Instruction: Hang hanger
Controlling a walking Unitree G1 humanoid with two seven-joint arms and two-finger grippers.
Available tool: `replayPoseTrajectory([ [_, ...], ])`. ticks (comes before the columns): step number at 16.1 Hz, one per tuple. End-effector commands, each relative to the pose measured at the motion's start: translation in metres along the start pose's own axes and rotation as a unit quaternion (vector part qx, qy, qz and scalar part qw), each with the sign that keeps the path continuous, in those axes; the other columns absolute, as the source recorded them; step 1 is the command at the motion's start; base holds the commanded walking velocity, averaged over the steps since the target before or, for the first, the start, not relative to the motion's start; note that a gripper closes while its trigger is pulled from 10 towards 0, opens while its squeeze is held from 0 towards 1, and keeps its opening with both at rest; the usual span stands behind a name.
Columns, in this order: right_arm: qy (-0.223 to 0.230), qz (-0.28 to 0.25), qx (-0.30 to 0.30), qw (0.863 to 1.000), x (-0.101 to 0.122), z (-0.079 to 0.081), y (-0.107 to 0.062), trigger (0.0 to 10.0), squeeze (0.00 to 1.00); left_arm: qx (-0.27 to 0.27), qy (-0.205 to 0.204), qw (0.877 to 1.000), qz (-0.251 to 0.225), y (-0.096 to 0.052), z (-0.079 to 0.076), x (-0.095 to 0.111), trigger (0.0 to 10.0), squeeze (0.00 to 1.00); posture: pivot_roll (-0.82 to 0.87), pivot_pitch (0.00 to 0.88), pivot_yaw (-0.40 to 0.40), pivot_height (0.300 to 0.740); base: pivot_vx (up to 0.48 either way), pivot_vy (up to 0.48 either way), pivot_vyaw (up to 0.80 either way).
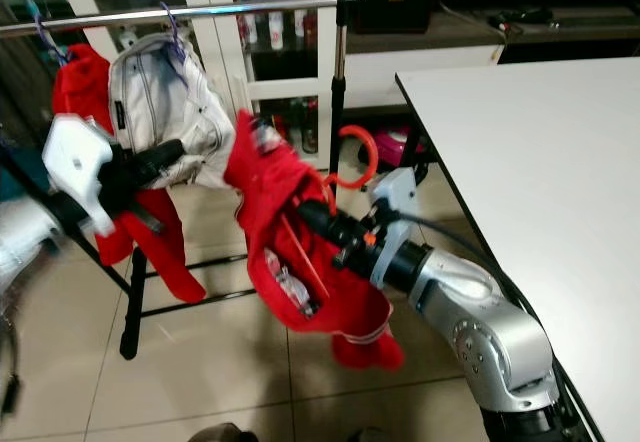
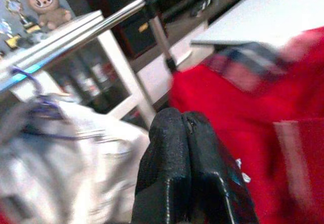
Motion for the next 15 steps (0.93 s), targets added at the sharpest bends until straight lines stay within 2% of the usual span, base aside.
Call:
replayPoseTrajectory([
  [1, -0.041, -0.016, 0.027, 0.999, 0.0107, 0.0113, 0.0002, 10.0, 0.00, -0.020, 0.014, 0.999, 0.023, 0.0002, 0.0054, -0.0019, 0.0, 0.00, -0.02, 0.000, 0.077, 0.740, 0.000, 0.000, 0.00],
  [3, -0.044, -0.015, 0.021, 0.999, 0.0108, 0.0102, -0.0007, 10.0, 0.00, -0.034, 0.018, 0.999, 0.033, 0.0017, 0.0060, -0.0004, 0.0, 0.00, -0.03, 0.000, 0.083, 0.740, 0.000, 0.000, 0.00],
  [15, -0.044, -0.015, 0.021, 0.999, 0.0108, 0.0102, -0.0007, 10.0, 0.00, -0.034, 0.018, 0.999, 0.033, 0.0017, 0.0060, -0.0004, 0.0, 0.00, -0.03, 0.000, 0.083, 0.740, 0.000, 0.000, 0.00],
])
Point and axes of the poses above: a point about 5 cm out from each wrist's last joint towards the gripper, its own y axis pointing out of the wrist towards the gripper, its own x axis along the axis of the wrist's last joint, z = x × y, the point moved 1 cm from there along y, pointing out of the wrist towards the gripper, and after that the axes turned 7 degrees about y, right-handed, at the moved point
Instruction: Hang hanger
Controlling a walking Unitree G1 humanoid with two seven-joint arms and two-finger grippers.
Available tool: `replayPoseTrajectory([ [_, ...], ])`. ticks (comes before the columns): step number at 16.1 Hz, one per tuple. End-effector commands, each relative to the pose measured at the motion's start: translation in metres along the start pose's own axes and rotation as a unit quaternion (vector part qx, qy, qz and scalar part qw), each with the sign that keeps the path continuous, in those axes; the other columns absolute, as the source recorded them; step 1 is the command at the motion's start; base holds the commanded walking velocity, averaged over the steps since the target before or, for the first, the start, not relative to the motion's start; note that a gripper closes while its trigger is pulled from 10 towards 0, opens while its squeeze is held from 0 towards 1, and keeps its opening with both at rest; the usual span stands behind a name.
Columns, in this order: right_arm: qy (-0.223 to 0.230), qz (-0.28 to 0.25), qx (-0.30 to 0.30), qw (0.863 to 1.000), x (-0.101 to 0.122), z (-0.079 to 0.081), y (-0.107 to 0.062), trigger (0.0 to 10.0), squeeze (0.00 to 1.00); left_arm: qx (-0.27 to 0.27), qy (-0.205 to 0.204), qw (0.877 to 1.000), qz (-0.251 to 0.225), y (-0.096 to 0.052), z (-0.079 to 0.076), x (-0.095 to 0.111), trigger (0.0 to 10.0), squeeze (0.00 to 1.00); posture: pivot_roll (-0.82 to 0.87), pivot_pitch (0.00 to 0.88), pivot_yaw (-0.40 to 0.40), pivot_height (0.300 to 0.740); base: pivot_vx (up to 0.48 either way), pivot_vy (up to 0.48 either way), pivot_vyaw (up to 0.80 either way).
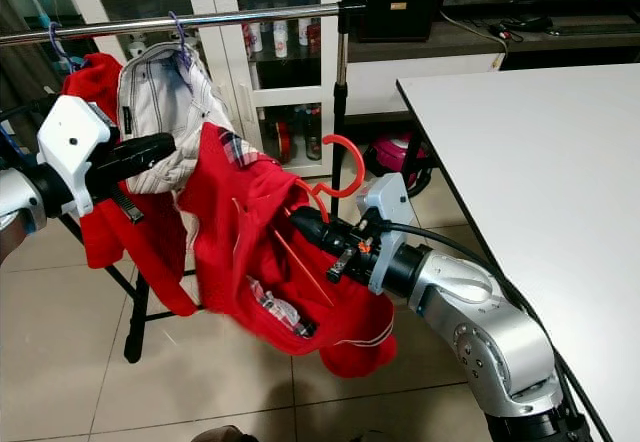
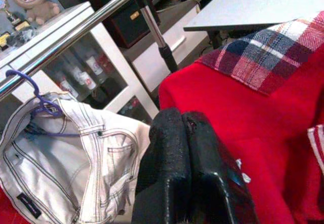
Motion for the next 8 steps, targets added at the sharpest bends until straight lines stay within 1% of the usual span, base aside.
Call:
replayPoseTrajectory([
  [1, -0.021, -0.020, 0.012, 0.999, 0.009, 0.006, 0.000, 10.0, 0.00, 0.001, 0.005, 1.000, 0.009, 0.000, 0.003, -0.001, 0.0, 0.00, -0.03, 0.000, 0.083, 0.740, 0.000, 0.000, 0.00],
  [3, -0.021, -0.020, 0.012, 0.999, 0.009, 0.006, 0.000, 10.0, 0.00, 0.001, 0.005, 1.000, 0.009, 0.000, 0.003, -0.001, 0.0, 0.00, -0.03, 0.000, 0.083, 0.740, 0.000, 0.000, 0.00],
  [4, -0.026, -0.023, 0.005, 0.999, 0.010, 0.004, -0.001, 10.0, 0.00, -0.025, -0.010, 1.000, 0.013, 0.002, -0.003, 0.003, 0.0, 0.00, -0.03, 0.000, 0.099, 0.740, 0.000, 0.000, 0.00],
  [5, 0.016, -0.078, -0.075, 0.994, 0.024, -0.015, 0.008, 10.0, 0.00, -0.096, -0.146, 0.982, -0.074, 0.010, -0.070, -0.014, 10.0, 1.00, -0.05, 0.000, 0.070, 0.740, 0.000, 0.000, 0.00],
  [6, 0.030, -0.092, -0.096, 0.991, 0.027, -0.020, 0.010, 10.0, 0.00, -0.106, -0.185, 0.972, -0.101, 0.009, -0.087, -0.016, 10.0, 1.00, -0.05, 0.000, 0.071, 0.740, 0.000, 0.000, 0.00],
  [7, 0.038, -0.103, -0.111, 0.988, 0.031, -0.023, 0.012, 10.0, 0.00, -0.115, -0.206, 0.965, -0.115, 0.010, -0.098, -0.017, 10.0, 1.00, -0.06, 0.000, 0.072, 0.740, 0.000, 0.000, 0.00],
  [8, 0.039, -0.108, -0.115, 0.987, 0.033, -0.024, 0.013, 10.0, 0.00, -0.119, -0.206, 0.964, -0.115, 0.011, -0.100, -0.017, 10.0, 1.00, -0.06, 0.000, 0.073, 0.740, 0.000, 0.000, 0.00],
])
Point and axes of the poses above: a point about 5 cm out from each wrist's last joint towards the gripper, its own y axis pointing out of the wrist towards the gripper, its own x axis along the axis of the wrist's last joint, z = x × y, the point moved 1 cm from there along y, pointing out of the wrist towards the gripper, and after that the axes turned 7 degrees about y, right-handed, at the moved point
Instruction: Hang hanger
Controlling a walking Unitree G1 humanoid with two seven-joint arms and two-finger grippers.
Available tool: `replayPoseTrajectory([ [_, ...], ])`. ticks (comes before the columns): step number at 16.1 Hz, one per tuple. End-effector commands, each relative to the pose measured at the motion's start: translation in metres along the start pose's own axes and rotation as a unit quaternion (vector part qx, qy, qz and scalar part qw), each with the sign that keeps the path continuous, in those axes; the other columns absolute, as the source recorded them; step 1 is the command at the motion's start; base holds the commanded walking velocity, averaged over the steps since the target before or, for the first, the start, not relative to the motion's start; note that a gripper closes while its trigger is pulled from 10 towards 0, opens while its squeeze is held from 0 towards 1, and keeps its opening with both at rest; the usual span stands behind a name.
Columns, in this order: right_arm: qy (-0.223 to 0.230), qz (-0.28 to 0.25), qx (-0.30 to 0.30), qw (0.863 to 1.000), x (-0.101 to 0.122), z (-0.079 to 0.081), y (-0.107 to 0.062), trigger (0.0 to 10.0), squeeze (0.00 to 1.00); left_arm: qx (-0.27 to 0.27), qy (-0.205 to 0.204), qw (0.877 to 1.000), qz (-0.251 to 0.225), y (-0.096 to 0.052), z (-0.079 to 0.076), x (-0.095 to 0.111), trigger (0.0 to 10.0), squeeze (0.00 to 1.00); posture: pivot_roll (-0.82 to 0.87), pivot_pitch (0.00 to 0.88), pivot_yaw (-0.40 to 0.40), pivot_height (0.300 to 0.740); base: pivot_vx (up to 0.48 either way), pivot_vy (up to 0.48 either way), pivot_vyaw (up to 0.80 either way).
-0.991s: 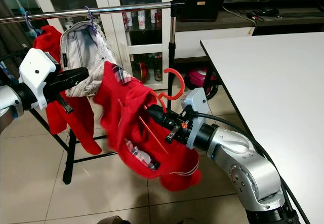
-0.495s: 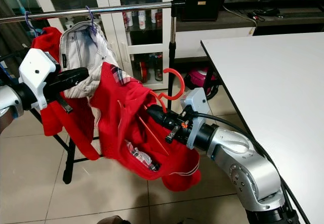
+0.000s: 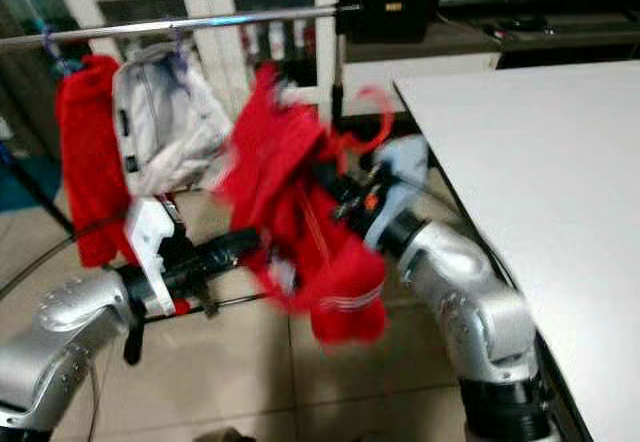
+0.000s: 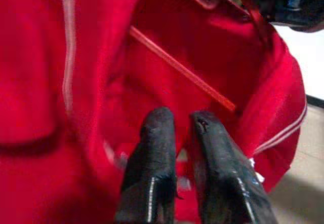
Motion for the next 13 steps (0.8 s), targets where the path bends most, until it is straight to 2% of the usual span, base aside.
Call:
replayPoseTrajectory([
  [1, 0.005, -0.015, 0.001, 1.000, 0.005, 0.001, 0.000, 10.0, 0.00, 0.008, 0.030, 0.999, -0.026, -0.003, 0.008, 0.016, 10.0, 1.00, -0.06, 0.000, 0.073, 0.740, 0.000, 0.000, 0.00],
  [6, 0.020, -0.034, -0.006, 0.999, 0.012, 0.004, 0.008, 10.0, 0.00, 0.007, 0.048, 0.998, -0.036, 0.004, 0.005, 0.013, 10.0, 1.00, -0.06, 0.000, 0.077, 0.740, 0.000, 0.000, 0.00],
  [7, 0.021, -0.037, -0.005, 0.999, 0.013, 0.004, 0.008, 10.0, 0.00, 0.020, 0.063, 0.997, -0.041, 0.008, 0.009, 0.014, 10.0, 1.00, -0.07, 0.000, 0.078, 0.740, 0.000, 0.000, 0.00],
  [8, 0.023, -0.042, -0.004, 0.999, 0.015, 0.006, 0.009, 10.0, 0.00, 0.046, 0.106, 0.993, -0.040, 0.014, 0.018, 0.014, 10.0, 1.00, -0.07, 0.000, 0.078, 0.740, 0.000, 0.000, 0.00],
  [9, 0.025, -0.044, -0.003, 0.999, 0.016, 0.006, 0.009, 10.0, 0.00, 0.053, 0.121, 0.990, -0.040, 0.016, 0.021, 0.014, 10.0, 1.00, -0.07, 0.000, 0.079, 0.740, 0.000, 0.000, 0.00],
  [10, 0.028, -0.048, -0.001, 0.998, 0.017, 0.007, 0.010, 10.0, 0.00, 0.056, 0.139, 0.988, -0.038, 0.022, 0.026, 0.013, 10.0, 0.57, -0.07, 0.000, 0.080, 0.740, 0.000, 0.000, 0.00],
  [11, 0.032, -0.051, 0.002, 0.998, 0.019, 0.009, 0.010, 10.0, 0.00, 0.051, 0.155, 0.986, -0.034, 0.027, 0.029, 0.012, 10.0, 0.00, -0.07, 0.000, 0.083, 0.740, 0.000, 0.000, 0.00],
  [13, 0.035, -0.054, 0.005, 0.998, 0.019, 0.012, 0.009, 10.0, 0.00, 0.052, 0.172, 0.983, -0.039, 0.039, 0.038, 0.011, 10.0, 0.00, -0.07, 0.000, 0.083, 0.740, 0.000, 0.000, 0.00],
])
Point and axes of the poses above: a point about 5 cm out from each wrist's last joint towards the gripper, its own y axis pointing out of the wrist towards the gripper, its own x axis along the axis of the wrist's last joint, z = x × y, the point moved 1 cm from there along y, pointing out of the wrist towards the gripper, and after that the axes turned 7 degrees about y, right-handed, at the moved point
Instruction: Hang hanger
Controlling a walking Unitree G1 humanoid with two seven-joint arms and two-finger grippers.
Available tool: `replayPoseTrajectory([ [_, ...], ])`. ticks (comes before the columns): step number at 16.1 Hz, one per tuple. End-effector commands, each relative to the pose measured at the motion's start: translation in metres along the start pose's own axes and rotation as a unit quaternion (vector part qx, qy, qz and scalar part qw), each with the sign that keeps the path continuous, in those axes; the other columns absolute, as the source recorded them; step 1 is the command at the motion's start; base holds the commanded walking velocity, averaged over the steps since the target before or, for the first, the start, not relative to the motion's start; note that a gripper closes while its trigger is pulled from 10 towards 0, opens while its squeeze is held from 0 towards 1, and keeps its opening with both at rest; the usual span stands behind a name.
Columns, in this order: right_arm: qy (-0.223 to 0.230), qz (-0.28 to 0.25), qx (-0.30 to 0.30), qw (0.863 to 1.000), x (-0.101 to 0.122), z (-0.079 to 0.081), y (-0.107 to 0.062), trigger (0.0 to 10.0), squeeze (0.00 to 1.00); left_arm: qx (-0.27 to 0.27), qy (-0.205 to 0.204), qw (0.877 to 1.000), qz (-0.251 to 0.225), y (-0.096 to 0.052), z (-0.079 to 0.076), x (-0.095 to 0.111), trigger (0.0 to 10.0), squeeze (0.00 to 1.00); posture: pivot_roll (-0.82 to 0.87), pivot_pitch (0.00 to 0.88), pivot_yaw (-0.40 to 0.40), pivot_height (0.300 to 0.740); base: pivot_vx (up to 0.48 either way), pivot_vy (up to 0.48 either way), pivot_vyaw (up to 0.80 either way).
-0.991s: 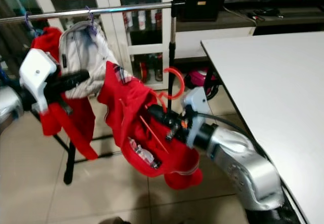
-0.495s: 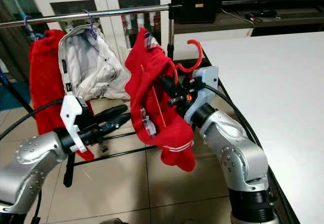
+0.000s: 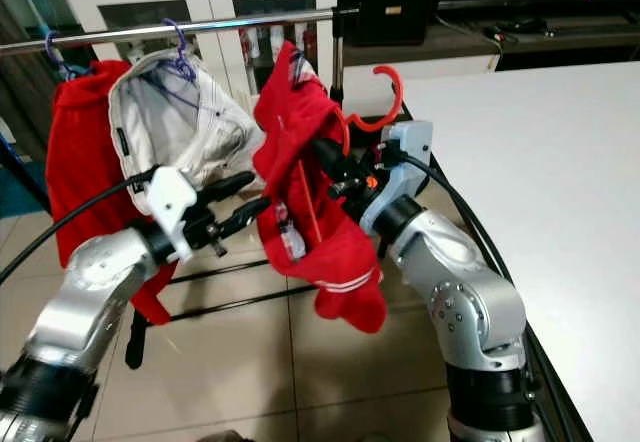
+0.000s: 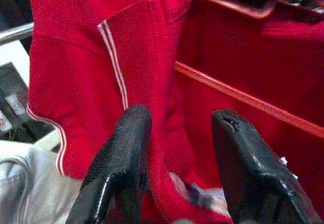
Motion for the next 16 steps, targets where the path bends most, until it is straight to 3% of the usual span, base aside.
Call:
replayPoseTrajectory([
  [1, -0.005, -0.023, 0.016, 1.000, 0.011, 0.008, 0.000, 10.0, 0.00, 0.005, 0.023, 1.000, 0.000, 0.004, 0.005, -0.001, 10.0, 0.00, -0.08, 0.000, 0.096, 0.740, 0.000, 0.000, 0.00],
  [2, -0.004, -0.023, 0.017, 1.000, 0.011, 0.009, -0.001, 10.0, 0.00, 0.015, 0.031, 0.999, -0.006, 0.007, 0.009, 0.000, 10.0, 0.00, -0.08, 0.000, 0.096, 0.740, 0.000, 0.000, 0.00],
  [3, -0.002, -0.024, 0.019, 1.000, 0.011, 0.010, -0.001, 10.0, 0.00, 0.025, 0.039, 0.999, -0.007, 0.010, 0.014, 0.000, 5.0, 0.00, -0.08, 0.000, 0.096, 0.740, 0.000, 0.000, 0.00],
  [5, 0.000, -0.025, 0.019, 1.000, 0.010, 0.011, -0.002, 10.0, 0.00, 0.034, 0.051, 0.998, -0.006, 0.014, 0.019, -0.004, 0.0, 0.00, -0.09, 0.000, 0.104, 0.740, 0.000, 0.000, 0.00],
  [16, 0.006, -0.024, 0.021, 0.999, 0.009, 0.013, -0.003, 10.0, 0.00, 0.038, 0.039, 0.998, -0.027, 0.023, 0.019, -0.013, 0.0, 0.00, -0.10, 0.000, 0.102, 0.740, 0.000, 0.000, 0.00],
])
Point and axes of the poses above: a point about 5 cm out from each wrist's last joint towards the gripper, its own y axis pointing out of the wrist towards the gripper, its own x axis along the axis of the wrist's last joint, z = x × y, the point moved 1 cm from there along y, pointing out of the wrist towards the gripper, and after that the axes turned 7 degrees about y, right-handed, at the moved point
